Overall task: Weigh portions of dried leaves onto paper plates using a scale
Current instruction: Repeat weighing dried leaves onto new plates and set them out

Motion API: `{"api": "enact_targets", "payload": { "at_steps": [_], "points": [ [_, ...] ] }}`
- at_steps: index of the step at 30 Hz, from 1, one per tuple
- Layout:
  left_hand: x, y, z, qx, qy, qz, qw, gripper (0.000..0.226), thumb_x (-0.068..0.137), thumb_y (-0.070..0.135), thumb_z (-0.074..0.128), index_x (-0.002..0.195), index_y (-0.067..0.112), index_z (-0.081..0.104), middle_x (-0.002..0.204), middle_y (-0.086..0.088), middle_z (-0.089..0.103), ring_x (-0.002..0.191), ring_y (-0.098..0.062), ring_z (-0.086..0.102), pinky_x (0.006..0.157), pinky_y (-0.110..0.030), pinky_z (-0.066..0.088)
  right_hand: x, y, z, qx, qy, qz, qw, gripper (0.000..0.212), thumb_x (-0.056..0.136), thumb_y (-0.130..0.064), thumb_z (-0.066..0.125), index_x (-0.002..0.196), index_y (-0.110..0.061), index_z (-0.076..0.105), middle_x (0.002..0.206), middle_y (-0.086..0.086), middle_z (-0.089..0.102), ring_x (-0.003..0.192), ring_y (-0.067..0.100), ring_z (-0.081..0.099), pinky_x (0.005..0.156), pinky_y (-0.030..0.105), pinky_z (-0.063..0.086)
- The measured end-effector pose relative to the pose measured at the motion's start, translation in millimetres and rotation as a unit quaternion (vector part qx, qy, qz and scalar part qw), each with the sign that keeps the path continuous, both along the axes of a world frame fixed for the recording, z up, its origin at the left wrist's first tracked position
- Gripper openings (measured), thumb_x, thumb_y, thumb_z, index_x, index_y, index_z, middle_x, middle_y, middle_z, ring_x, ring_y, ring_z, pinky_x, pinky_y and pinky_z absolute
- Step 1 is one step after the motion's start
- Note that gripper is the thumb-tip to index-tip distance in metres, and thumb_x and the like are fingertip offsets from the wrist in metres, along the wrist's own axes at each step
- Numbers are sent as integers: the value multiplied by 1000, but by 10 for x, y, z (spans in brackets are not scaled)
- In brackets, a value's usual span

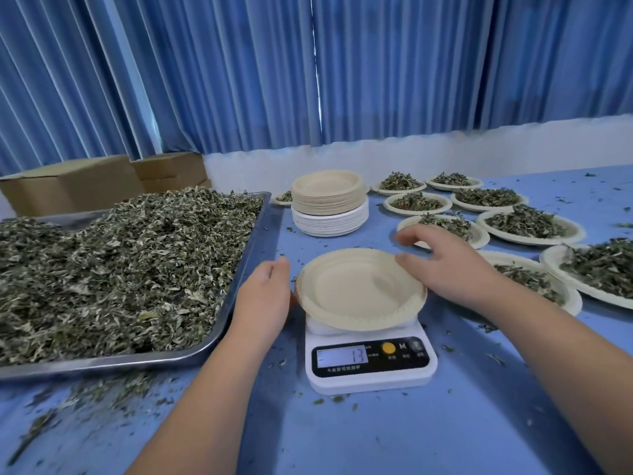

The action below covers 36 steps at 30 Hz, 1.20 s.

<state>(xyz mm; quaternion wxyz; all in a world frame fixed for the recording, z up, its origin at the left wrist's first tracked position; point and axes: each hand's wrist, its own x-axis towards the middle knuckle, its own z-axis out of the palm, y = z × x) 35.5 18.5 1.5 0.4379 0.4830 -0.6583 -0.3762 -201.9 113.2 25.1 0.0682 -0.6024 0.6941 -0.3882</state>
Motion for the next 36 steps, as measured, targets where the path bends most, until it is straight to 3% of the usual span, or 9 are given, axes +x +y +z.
{"api": "enact_targets", "payload": {
  "at_steps": [3,6,9,15,27,30,32,34,36],
  "points": [
    [8,-23,-35,24,7,7,1000,31,100,43,39,87,23,59,75,-4,57,63,-20,47,65,-34,36,-3,-28,-18,-32,15,-36,999,13,92,-32,58,104,-26,61,104,-11,58,96,4,51,72,10,33],
    [29,-70,-86,46,7,15,999,23,97,37,45,91,22,61,71,-2,59,60,-18,47,60,-31,36,6,-44,-12,-53,8,-66,996,14,91,-17,58,103,-19,65,99,-5,60,93,10,53,78,20,35],
    [51,-103,-122,56,9,20,998,14,94,28,51,98,25,64,63,5,59,55,-14,48,53,-26,37,21,-31,-5,-63,-3,-84,995,17,89,-8,55,98,-19,65,96,-4,61,89,11,53,77,20,35],
    [40,-123,-141,48,-11,25,998,19,93,25,50,105,25,65,71,4,60,55,-13,49,52,-26,37,-1,-24,1,-70,-3,-102,992,17,88,-9,53,90,-23,62,91,-7,62,70,-1,50,58,4,33],
    [23,-23,-74,51,-24,23,998,20,92,21,49,106,22,64,71,1,63,52,-13,49,50,-24,38,23,-18,11,-68,-5,-104,992,19,89,-9,53,89,-24,63,87,-12,61,75,-2,51,62,5,31],
    [14,71,41,6,-52,38,998,23,93,16,49,110,20,63,83,3,63,61,-13,53,54,-24,41,31,-7,18,-77,-1,-107,991,18,90,-9,53,89,-24,63,84,-18,57,72,-3,50,59,5,32],
    [52,140,188,-86,-77,69,991,23,92,17,49,110,20,63,90,4,61,73,-14,56,66,-27,45,31,5,36,-89,-12,-108,990,18,91,-10,53,89,-24,64,83,-24,54,69,-3,49,59,12,33],
    [155,186,349,-190,-102,127,968,21,91,20,48,104,23,64,95,2,58,83,-16,54,73,-30,42,26,13,45,-97,-18,-111,989,18,91,-10,53,89,-23,65,82,-25,53,71,-1,50,66,23,36],
    [326,186,464,-228,-134,185,947,19,90,25,47,100,27,63,96,4,54,88,-18,53,71,-31,40,40,7,41,-96,-12,-108,989,18,91,-10,53,89,-22,66,82,-21,55,75,4,51,73,25,35]
  ]
}}
